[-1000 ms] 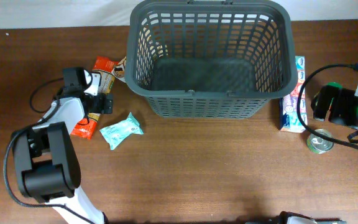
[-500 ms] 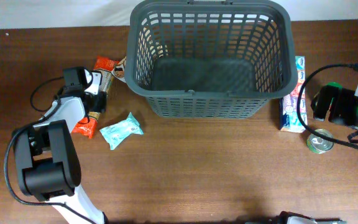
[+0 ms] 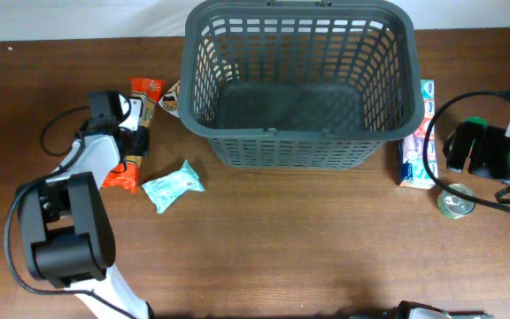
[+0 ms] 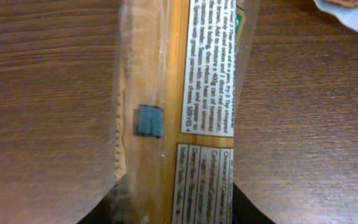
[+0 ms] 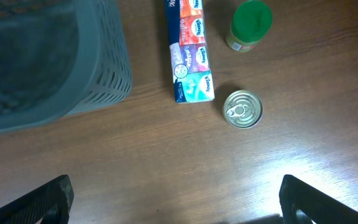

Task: Pack container
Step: 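Grasp the orange-red pasta package with the left gripper, then lift the pasta package into the basket and open the left gripper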

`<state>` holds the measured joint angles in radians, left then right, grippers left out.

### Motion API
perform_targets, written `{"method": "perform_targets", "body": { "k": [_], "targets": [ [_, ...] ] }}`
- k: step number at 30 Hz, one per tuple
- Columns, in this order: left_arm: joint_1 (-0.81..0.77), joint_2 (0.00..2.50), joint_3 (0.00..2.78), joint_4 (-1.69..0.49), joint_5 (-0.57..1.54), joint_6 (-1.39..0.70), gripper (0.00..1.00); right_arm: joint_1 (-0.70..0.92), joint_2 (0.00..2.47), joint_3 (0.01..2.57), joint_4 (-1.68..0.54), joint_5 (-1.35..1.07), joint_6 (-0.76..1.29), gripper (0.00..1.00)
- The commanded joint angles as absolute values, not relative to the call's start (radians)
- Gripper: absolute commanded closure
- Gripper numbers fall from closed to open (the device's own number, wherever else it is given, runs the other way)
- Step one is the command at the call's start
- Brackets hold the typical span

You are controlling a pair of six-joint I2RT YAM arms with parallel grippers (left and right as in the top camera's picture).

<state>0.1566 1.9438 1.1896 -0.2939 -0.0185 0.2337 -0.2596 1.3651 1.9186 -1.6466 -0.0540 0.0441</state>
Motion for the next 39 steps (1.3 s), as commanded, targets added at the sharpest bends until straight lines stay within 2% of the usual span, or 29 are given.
{"method": "perform_targets", "body": {
  "k": [1,5,7,15,25,30,39],
  "targets": [
    [0.187,1.781,1.259,-0.281,-0.056,0.188,0.98,-0.262,1.371,1.921,-1.646,-0.068,0.033,0.00],
    [0.197,1.656,1.301,-0.281,-0.052,0.202,0.98,-0.262,1.371,1.921,-1.646,-0.068,0.033,0.01],
    [0.184,1.576,1.337,-0.291,-0.009,0.290,0.98,-0.262,1.371,1.921,-1.646,-0.068,0.033,0.01],
    [-0.049,1.424,1.605,-0.433,0.010,0.561,0.98,-0.262,1.371,1.921,-1.646,-0.068,0.033,0.01],
    [-0.356,1.441,1.691,-0.451,0.072,0.905,0.98,-0.262,1.371,1.921,-1.646,-0.068,0.033,0.01],
    [-0.379,1.515,1.691,-0.445,0.276,1.043,0.98,-0.262,1.371,1.921,-1.646,-0.068,0.033,0.01],
    [-0.379,1.705,1.691,-0.281,0.430,1.091,0.98,-0.262,1.371,1.921,-1.646,-0.068,0.033,0.01]
  ]
}}
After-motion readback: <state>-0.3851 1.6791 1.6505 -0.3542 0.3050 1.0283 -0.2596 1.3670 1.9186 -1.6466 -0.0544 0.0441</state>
